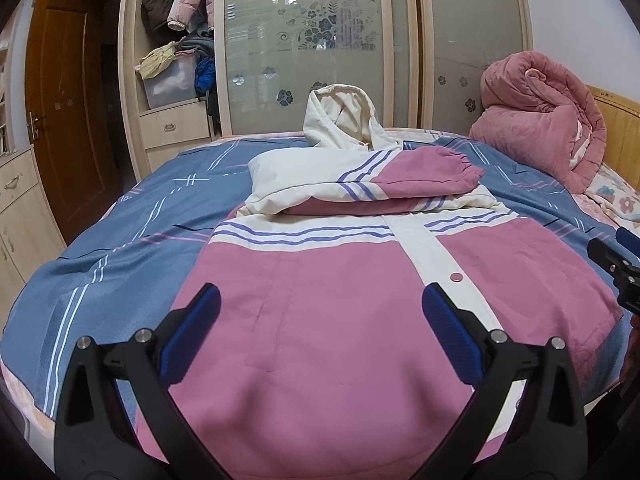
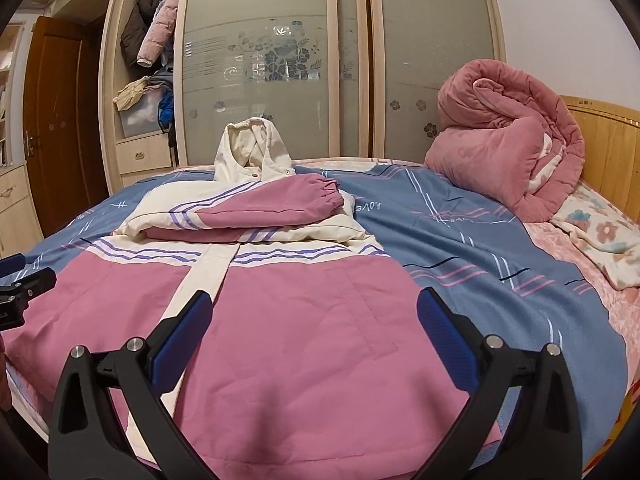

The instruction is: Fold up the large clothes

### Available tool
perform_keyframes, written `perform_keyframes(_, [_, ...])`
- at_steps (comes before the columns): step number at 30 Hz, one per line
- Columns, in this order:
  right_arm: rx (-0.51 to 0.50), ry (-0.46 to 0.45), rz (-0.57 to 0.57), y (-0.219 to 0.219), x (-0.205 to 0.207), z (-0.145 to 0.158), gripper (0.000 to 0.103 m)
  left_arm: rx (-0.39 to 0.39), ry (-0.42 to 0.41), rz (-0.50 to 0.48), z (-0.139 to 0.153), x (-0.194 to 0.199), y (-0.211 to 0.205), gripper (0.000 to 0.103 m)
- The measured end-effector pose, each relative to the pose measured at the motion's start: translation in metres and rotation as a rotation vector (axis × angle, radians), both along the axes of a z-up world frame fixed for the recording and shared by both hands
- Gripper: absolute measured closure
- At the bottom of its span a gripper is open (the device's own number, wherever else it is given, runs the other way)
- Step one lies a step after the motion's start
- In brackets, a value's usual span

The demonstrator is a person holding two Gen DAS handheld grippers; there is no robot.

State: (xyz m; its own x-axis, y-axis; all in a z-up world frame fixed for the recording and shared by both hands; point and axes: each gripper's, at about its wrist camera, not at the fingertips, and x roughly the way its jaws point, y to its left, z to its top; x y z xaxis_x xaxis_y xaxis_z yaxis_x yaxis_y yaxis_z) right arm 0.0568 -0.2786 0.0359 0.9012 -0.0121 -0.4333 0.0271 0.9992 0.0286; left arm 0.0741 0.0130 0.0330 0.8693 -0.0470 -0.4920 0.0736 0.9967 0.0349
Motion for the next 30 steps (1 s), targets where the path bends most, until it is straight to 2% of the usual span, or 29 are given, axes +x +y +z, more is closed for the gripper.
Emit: perform_keyframes(30, [0.02,0.013,0.015,0.0062,0.0039,-0.0042,0.001,0.009,0.018,-0.001,-0.006,0.003,0.0005,0.002])
